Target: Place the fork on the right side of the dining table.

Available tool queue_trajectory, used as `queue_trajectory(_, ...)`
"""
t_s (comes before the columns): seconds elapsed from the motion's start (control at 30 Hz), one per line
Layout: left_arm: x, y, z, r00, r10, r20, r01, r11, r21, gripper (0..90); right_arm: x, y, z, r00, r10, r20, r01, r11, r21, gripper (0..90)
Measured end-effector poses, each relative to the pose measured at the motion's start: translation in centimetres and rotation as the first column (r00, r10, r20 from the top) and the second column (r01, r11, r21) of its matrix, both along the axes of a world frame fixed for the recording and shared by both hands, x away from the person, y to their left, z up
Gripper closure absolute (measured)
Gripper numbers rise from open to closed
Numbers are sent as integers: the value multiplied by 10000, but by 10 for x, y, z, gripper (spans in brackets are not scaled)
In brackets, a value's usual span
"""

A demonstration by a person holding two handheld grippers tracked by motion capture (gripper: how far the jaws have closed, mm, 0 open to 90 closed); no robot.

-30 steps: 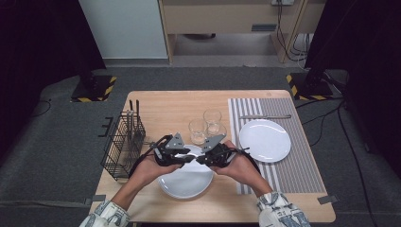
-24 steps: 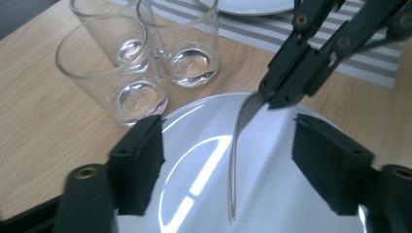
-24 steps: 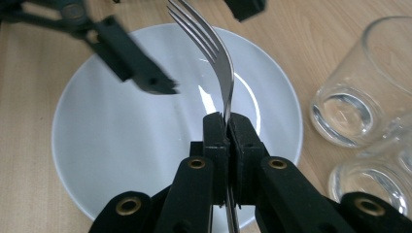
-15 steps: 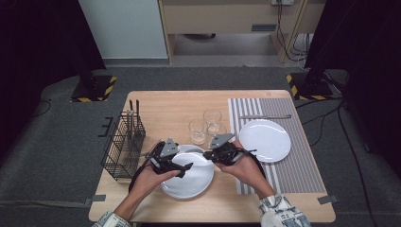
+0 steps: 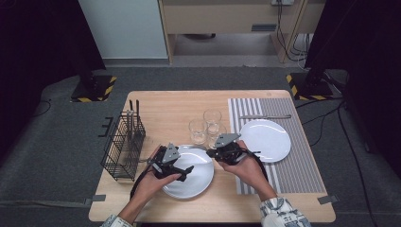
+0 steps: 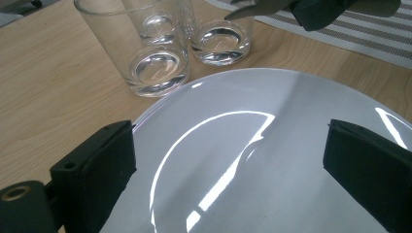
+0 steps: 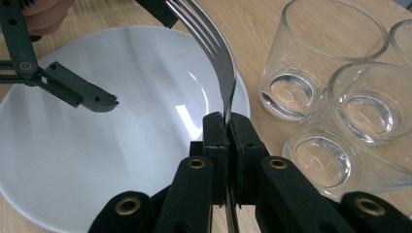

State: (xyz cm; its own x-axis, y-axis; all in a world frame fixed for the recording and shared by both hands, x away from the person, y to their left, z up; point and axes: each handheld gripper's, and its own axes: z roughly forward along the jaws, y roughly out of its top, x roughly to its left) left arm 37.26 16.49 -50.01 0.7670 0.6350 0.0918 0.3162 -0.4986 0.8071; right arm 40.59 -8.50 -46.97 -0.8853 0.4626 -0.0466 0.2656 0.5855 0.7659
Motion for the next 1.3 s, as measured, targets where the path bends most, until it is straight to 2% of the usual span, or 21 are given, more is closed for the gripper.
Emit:
queue_trajectory(0.2,-7,-4,1,9998,-65,175,65,10000,14,42,-1,-6,0,9998,-77,170,73,9996,266,870)
queue_trajectory(0.27,-9,-3,3,9993,-80,355,77,9999,84,42,-3,-8,0,9997,-129,185,123,9994,322,870)
queue_trajectory(0.33,-10,-2,5,9990,-9,456,11,10000,-33,42,-4,-11,1,9997,-138,213,131,9993,338,870)
queue_trajectory(0.4,-11,0,4,9989,60,465,-53,9999,-144,40,-5,-15,4,9995,-191,255,180,9989,434,870)
queue_trajectory(0.5,-12,-1,2,9989,91,453,-92,10000,26,39,-6,-21,7,9991,-274,322,255,9980,570,870)
queue_trajectory(0.67,-13,-4,-5,9999,40,134,-41,10000,67,40,-8,-31,4,9989,-392,266,369,9959,830,870)
queue_trajectory(0.7,-13,-4,-6,9999,35,115,-36,10000,75,41,-9,-34,1,9990,-427,157,413,9958,814,871)
queue_trajectory(0.8,-14,-4,-6,9999,38,139,-40,9999,128,41,-9,-39,-2,9986,-484,194,473,9974,540,870)
queue_trajectory(1.0,-13,0,-6,9997,170,179,-172,9998,77,43,-11,-55,-1,9971,-745,176,732,9953,636,871)
queue_trajectory(1.2,-16,2,-6,9991,98,410,-115,9991,414,44,-12,-70,-1,9942,-1054,233,1038,9926,638,870)
queue_trajectory(1.3,-17,5,-4,9986,161,497,-179,9991,378,44,-15,-82,-2,9918,-1262,211,1245,9900,666,870)
